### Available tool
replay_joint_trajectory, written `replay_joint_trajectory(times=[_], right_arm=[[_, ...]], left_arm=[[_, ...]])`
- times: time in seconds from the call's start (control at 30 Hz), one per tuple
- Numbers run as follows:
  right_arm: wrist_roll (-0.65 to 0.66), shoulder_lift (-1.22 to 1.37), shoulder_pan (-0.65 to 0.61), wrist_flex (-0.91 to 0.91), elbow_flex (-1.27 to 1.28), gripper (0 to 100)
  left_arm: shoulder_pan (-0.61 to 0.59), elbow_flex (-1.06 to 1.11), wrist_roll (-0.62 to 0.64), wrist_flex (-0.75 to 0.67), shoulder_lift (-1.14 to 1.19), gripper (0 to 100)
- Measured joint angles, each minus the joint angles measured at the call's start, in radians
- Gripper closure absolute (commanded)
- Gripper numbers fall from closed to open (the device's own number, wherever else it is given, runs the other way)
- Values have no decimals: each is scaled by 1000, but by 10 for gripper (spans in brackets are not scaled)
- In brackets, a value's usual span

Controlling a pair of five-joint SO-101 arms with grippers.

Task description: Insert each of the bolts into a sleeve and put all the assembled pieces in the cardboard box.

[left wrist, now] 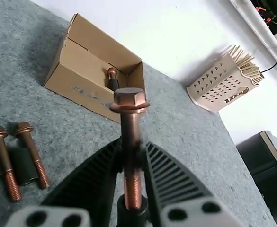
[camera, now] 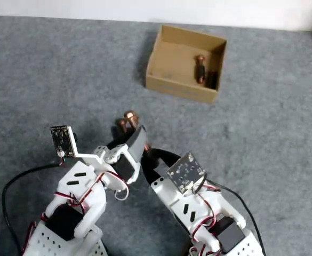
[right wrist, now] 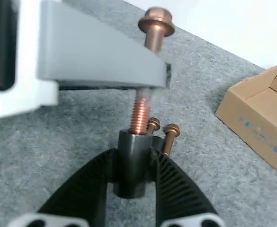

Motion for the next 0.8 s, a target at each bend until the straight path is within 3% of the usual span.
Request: replay_joint_trajectory(times=[0.8], right_arm=[[48, 2, 43, 0, 2, 995]], left_arm=[[87, 37, -61, 71, -11, 996]])
